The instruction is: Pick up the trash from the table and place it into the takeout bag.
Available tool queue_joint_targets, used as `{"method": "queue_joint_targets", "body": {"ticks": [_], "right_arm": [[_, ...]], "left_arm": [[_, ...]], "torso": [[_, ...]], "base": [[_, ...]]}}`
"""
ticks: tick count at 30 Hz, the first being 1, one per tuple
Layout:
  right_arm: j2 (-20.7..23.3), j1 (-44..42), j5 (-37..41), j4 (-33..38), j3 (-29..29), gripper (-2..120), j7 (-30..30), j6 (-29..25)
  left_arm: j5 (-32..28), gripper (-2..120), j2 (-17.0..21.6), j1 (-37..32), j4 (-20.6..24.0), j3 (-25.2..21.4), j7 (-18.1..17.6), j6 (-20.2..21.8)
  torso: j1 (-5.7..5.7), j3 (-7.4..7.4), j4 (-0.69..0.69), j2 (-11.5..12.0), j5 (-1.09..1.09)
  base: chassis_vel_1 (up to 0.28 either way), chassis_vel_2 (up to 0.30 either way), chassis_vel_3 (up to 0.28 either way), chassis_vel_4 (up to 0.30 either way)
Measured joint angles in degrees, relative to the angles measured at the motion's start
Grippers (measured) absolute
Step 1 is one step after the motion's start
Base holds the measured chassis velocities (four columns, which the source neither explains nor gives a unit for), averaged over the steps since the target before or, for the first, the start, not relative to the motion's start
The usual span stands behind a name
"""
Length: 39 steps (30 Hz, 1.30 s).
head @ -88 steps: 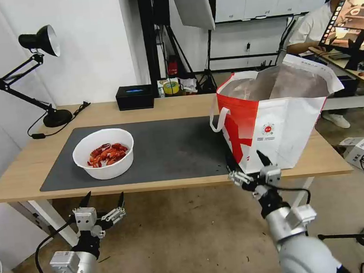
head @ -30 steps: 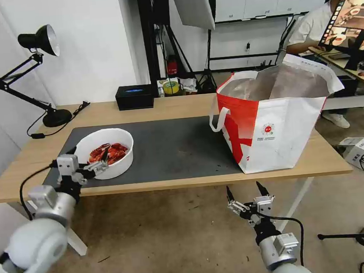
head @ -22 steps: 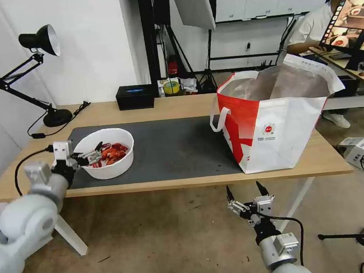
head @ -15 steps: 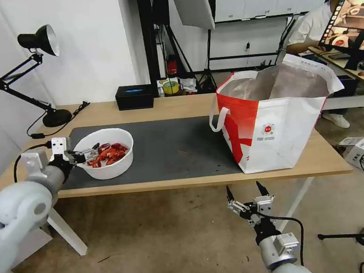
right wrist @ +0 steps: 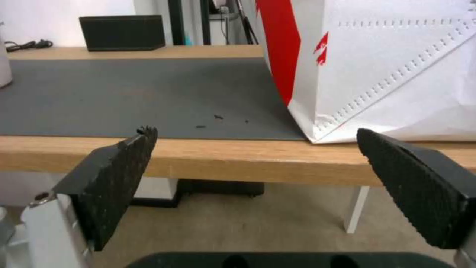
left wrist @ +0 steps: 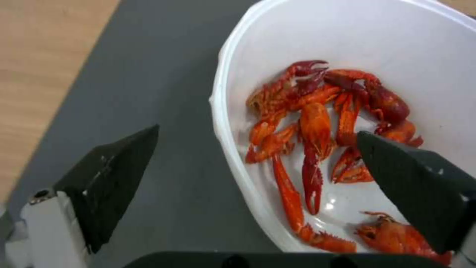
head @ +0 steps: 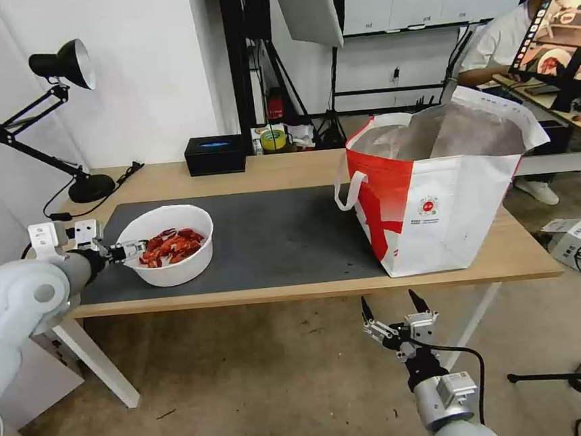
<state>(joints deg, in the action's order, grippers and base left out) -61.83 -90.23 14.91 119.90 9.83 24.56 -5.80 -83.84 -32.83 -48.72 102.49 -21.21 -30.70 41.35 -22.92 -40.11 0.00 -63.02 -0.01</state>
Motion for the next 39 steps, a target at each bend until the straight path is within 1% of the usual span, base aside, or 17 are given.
{"method": "queue_joint_targets", "body": {"ticks": [2,4,5,7,9,13,21,23,25,26,29,30,33,34,37,38,39], "right_arm": [[0.0,0.0,0.0,0.0,0.0,100,0.0,0.0],[0.0,0.0,0.0,0.0,0.0,100,0.0,0.0],[0.0,0.0,0.0,0.0,0.0,100,0.0,0.0],[0.0,0.0,0.0,0.0,0.0,100,0.0,0.0],[0.0,0.0,0.0,0.0,0.0,100,0.0,0.0],[0.0,0.0,0.0,0.0,0.0,100,0.0,0.0],[0.0,0.0,0.0,0.0,0.0,100,0.0,0.0],[0.0,0.0,0.0,0.0,0.0,100,0.0,0.0],[0.0,0.0,0.0,0.0,0.0,100,0.0,0.0],[0.0,0.0,0.0,0.0,0.0,100,0.0,0.0],[0.0,0.0,0.0,0.0,0.0,100,0.0,0.0],[0.0,0.0,0.0,0.0,0.0,100,0.0,0.0],[0.0,0.0,0.0,0.0,0.0,100,0.0,0.0],[0.0,0.0,0.0,0.0,0.0,100,0.0,0.0],[0.0,0.0,0.0,0.0,0.0,100,0.0,0.0],[0.0,0.0,0.0,0.0,0.0,100,0.0,0.0],[0.0,0.0,0.0,0.0,0.0,100,0.0,0.0]], "left_arm": [[-0.9,100,-0.2,0.5,-0.4,0.3,-0.6,0.4],[-2.6,100,-0.7,1.7,-1.4,1.2,-2.4,0.8],[-3.9,100,-1.1,2.5,-2.0,1.7,-4.0,1.1],[-4.4,100,-1.2,2.8,-2.2,1.9,-4.6,1.1],[-6.8,100,-1.9,4.4,-3.3,3.1,-7.7,1.1],[-7.7,100,-2.2,5.7,-4.5,4.6,-8.7,1.1],[-8.8,100,-2.3,7.6,-5.3,7.0,-9.7,1.0],[-8.9,99,-2.4,8.0,-5.4,7.6,-10.3,1.0],[-9.0,97,-2.7,8.6,-5.7,8.3,-11.7,0.9],[-9.0,97,-2.7,8.6,-5.7,8.3,-11.7,0.9],[-8.9,90,-2.9,8.7,-5.7,8.9,-13.3,0.6],[-8.9,90,-2.9,8.7,-5.7,8.9,-13.3,0.6],[-8.9,78,-2.9,8.7,-5.6,9.1,-13.7,0.6],[-8.9,78,-2.9,8.7,-5.6,9.1,-13.7,0.6],[-8.8,64,-2.7,8.7,-5.3,9.1,-13.7,0.6],[-8.8,64,-2.7,8.7,-5.3,9.1,-13.7,0.6],[-8.8,58,-2.6,8.8,-5.2,9.2,-13.7,0.6]], "torso": [[0.0,0.0,0.0,0.0,0.0],[0.0,0.0,0.0,0.0,0.01],[0.0,0.0,0.0,0.0,0.01],[0.0,0.0,0.0,0.0,0.0],[0.0,0.0,0.0,0.0,0.01],[0.0,0.0,0.0,0.0,0.01],[0.0,0.0,0.0,0.0,0.01],[0.0,0.0,0.0,0.0,0.01],[0.01,0.0,0.0,0.0,0.02],[0.01,0.0,0.0,0.0,0.02],[0.02,0.01,0.01,0.0,0.04],[0.02,0.01,0.01,0.0,0.04],[0.02,0.01,0.01,0.0,0.03],[0.02,0.01,0.01,0.0,0.03],[0.02,0.01,0.0,0.0,0.0],[0.02,0.01,0.0,0.0,0.0],[0.01,0.0,0.0,0.0,0.0]], "base": [[0.0,0.0,0.0,0.0],[0.0,0.0,0.0,0.0],[0.0,0.0,0.0,0.0],[0.0,0.0,0.0,0.0],[0.0,0.0,0.0,0.0],[0.0,0.0,0.0,0.0],[0.0,0.0,0.0,0.0],[0.0,0.0,0.0,0.0],[0.0,0.0,0.0,0.0],[0.0,0.0,0.0,0.0],[0.0,0.0,0.0,0.0],[0.0,0.0,0.0,0.0],[0.0,0.0,0.0,0.0],[0.0,0.0,0.0,0.0],[0.0,0.0,0.0,0.0],[0.0,0.0,0.0,0.0],[0.0,0.0,0.0,0.0]]}}
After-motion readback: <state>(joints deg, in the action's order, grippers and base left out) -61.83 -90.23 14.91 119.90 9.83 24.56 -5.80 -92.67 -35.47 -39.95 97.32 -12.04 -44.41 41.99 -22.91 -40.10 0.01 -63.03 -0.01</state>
